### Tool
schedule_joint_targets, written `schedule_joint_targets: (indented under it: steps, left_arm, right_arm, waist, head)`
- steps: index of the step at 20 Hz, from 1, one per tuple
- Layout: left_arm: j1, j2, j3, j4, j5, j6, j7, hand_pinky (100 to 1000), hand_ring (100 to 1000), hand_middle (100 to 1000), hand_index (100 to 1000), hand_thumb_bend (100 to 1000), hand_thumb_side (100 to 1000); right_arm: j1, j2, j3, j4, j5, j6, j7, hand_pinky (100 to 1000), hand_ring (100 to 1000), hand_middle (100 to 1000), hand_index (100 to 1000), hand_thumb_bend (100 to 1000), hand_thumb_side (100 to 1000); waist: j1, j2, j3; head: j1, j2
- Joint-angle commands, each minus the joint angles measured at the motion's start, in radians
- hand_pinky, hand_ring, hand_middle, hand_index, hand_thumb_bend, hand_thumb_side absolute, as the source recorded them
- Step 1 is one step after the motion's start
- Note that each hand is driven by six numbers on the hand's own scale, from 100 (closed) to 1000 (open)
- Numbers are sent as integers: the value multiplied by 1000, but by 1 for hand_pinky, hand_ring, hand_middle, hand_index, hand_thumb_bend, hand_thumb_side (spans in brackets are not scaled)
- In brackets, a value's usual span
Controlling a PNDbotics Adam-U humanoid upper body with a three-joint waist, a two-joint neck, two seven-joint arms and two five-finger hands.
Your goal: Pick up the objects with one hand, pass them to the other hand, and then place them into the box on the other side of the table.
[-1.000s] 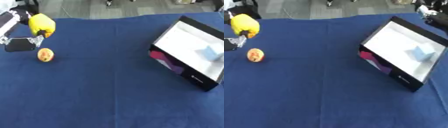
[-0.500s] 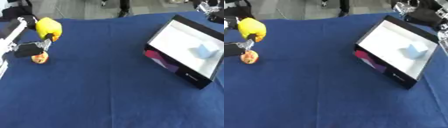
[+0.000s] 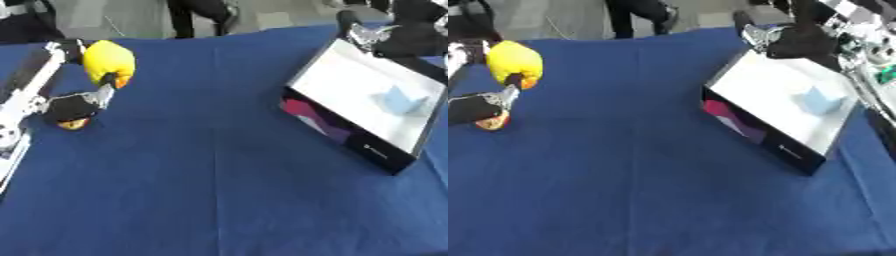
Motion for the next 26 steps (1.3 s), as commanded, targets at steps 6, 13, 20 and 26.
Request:
schedule_joint_targets:
  steps: [6,13,20,26]
  left_arm:
    - [-22,-26,-14,-5,-24,-50,28,812,683,653,623,100,362]
    - [-30,-64,-35,-1,-50,-91,41,810,682,650,621,100,375]
    - [-35,-97,-52,7,-54,-115,38,811,681,649,621,100,381]
    - [-55,-145,-76,2,-41,-142,22,812,680,649,620,100,401]
  right_arm:
    - [-52,15,43,-15,51,-9,72,931,919,1000,991,100,154]
    - [-89,42,84,-15,87,-12,121,931,918,1000,991,100,141]
    - [-115,65,112,-2,111,-10,155,931,919,1000,993,100,143]
    - [-148,102,152,17,120,-2,202,931,920,1000,1000,100,160]
  waist:
    - [-16,-41,5]
    - [-20,-42,9]
    - [-22,-41,14]
    - [-25,-37,24]
  head:
    - [-34,5]
    - [-58,11]
    - [-71,13]
    - [-72,14]
